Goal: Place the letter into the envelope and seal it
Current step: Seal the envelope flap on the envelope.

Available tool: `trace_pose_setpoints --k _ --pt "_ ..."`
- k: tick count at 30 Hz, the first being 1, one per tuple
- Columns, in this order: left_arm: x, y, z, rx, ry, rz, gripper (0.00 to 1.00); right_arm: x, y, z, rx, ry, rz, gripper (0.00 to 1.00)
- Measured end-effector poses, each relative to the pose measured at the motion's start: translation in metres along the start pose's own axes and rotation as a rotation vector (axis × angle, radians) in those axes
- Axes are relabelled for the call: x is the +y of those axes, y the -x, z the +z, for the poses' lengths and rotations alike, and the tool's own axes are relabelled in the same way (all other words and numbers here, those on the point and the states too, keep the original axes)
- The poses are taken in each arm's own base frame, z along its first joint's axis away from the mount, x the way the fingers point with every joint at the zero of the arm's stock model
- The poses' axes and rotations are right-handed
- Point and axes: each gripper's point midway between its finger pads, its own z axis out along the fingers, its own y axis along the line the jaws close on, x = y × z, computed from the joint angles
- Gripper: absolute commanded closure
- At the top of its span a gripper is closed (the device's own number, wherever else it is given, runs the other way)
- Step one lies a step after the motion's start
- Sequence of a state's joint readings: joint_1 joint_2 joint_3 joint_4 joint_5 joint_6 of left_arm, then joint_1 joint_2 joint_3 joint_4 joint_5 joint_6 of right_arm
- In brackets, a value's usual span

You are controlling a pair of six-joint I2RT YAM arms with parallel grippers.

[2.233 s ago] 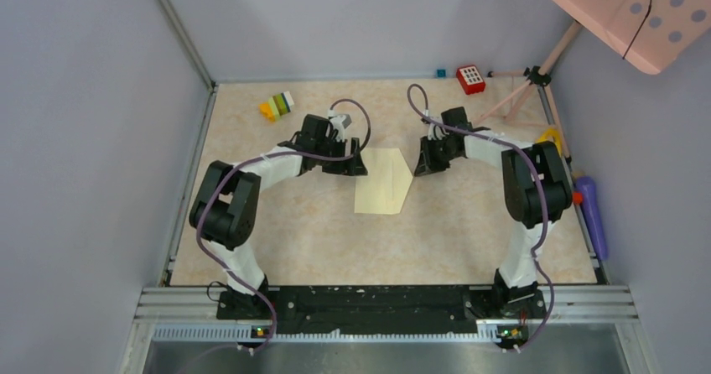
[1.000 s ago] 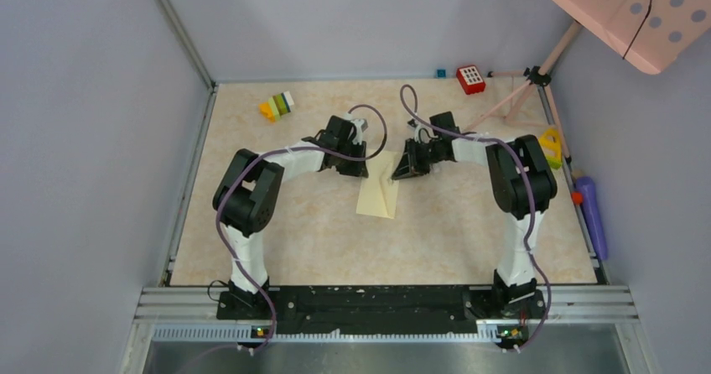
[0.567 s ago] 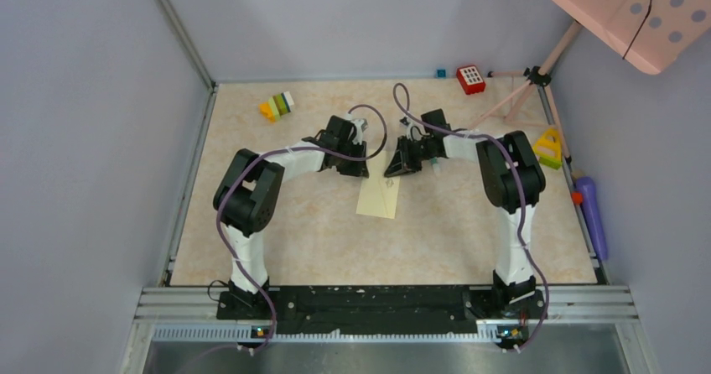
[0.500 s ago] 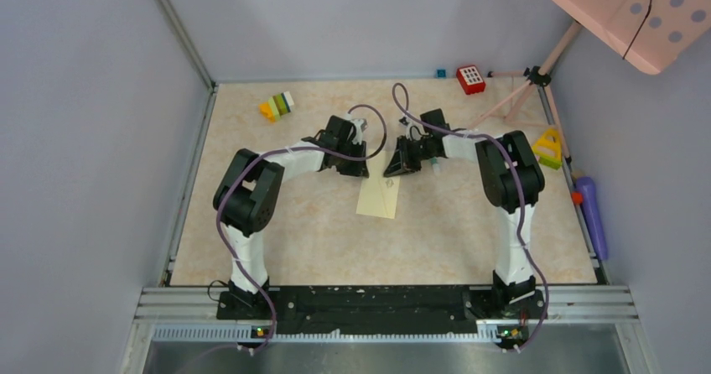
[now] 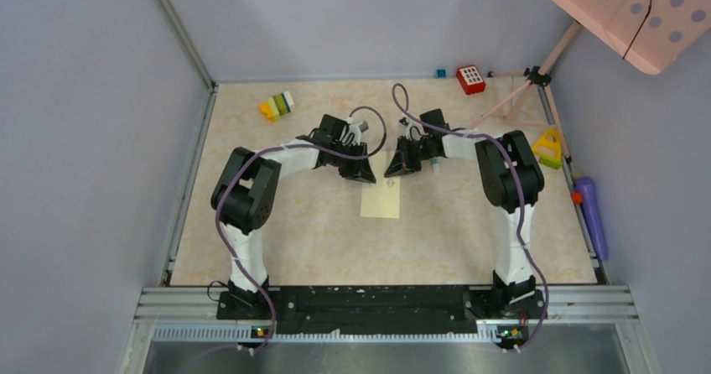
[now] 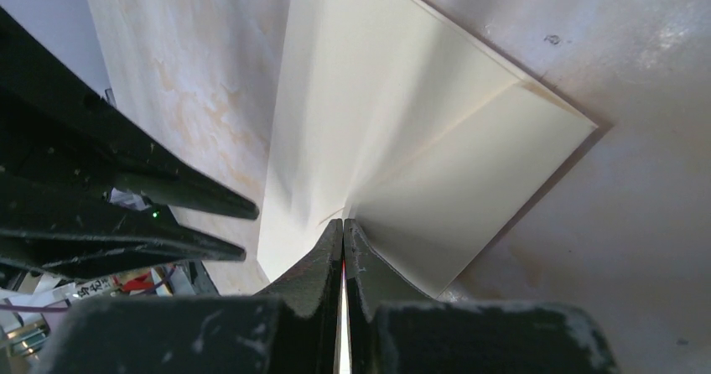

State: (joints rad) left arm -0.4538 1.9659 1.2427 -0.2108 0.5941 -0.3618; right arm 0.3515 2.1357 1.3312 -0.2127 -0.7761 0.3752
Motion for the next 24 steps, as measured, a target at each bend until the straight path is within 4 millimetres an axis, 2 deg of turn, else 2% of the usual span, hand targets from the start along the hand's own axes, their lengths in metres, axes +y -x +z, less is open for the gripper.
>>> trace_pose_setpoints --k 7,9,12,14,19,24 --pt "-0.037 -0.003 -0.001 0.032 -0.175 -0.008 0.78 0.000 0.000 0.000 0.005 -0.003 0.000 1.00" --pt "-0.045 -0.004 0.001 0.041 -0.204 -0.005 0.82 0.000 0.000 0.000 0.007 -0.004 -0.001 1.00" --pt "-0.054 -0.002 0.012 0.056 -0.233 0.000 0.93 0.000 0.000 0.001 0.008 -0.002 0.000 1.00" --pt "-0.054 -0.001 0.021 0.066 -0.233 -0.005 1.00 0.000 0.000 0.001 0.008 -0.002 0.000 1.00" --pt "-0.034 -0.009 0.040 0.100 -0.184 -0.044 1.00 0.000 0.000 0.001 0.008 -0.002 0.000 1.00" --pt "-0.023 -0.015 0.043 0.115 -0.143 -0.051 1.00 0.000 0.000 0.001 0.008 -0.003 0.000 1.00"
